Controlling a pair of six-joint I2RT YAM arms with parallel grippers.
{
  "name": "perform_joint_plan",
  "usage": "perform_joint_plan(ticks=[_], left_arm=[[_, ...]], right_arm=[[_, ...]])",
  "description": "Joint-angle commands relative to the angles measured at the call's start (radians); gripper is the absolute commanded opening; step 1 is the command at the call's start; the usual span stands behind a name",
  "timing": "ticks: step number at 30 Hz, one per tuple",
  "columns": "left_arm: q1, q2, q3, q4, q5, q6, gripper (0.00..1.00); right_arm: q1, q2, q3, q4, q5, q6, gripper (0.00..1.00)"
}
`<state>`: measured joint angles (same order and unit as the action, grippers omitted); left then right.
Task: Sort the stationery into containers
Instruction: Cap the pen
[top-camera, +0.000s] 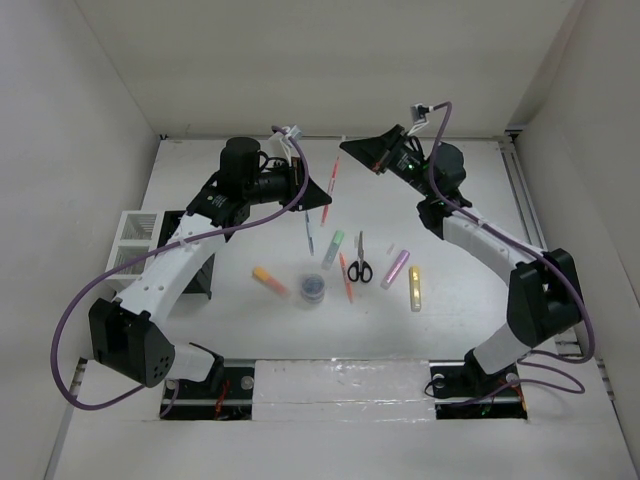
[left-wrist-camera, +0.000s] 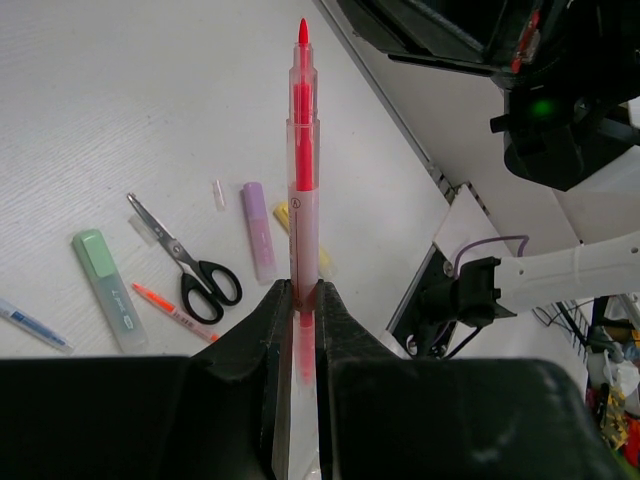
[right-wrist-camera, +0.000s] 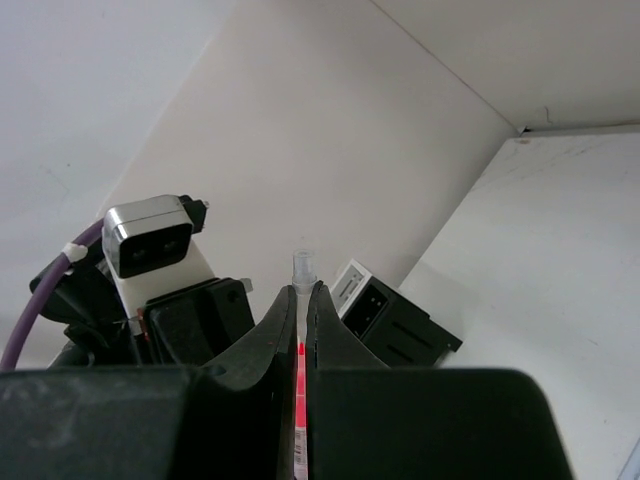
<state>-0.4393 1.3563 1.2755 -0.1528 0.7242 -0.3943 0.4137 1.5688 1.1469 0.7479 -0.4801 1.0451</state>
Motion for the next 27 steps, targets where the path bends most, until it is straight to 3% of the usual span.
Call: perform_joint_plan(ticks=[1, 27], left_arm=[[0.001, -0.028, 0.013, 0.032, 0.011, 0.011, 0.00], [0.001, -0.010, 0.041, 0.012, 0.011, 0.038, 0.00]], right_arm=[[0.010, 0.019, 0.010, 0.093, -0.025, -0.023, 0.00], [0.028, 0.010, -0.009, 0.105, -0.025, -0.023, 0.00]])
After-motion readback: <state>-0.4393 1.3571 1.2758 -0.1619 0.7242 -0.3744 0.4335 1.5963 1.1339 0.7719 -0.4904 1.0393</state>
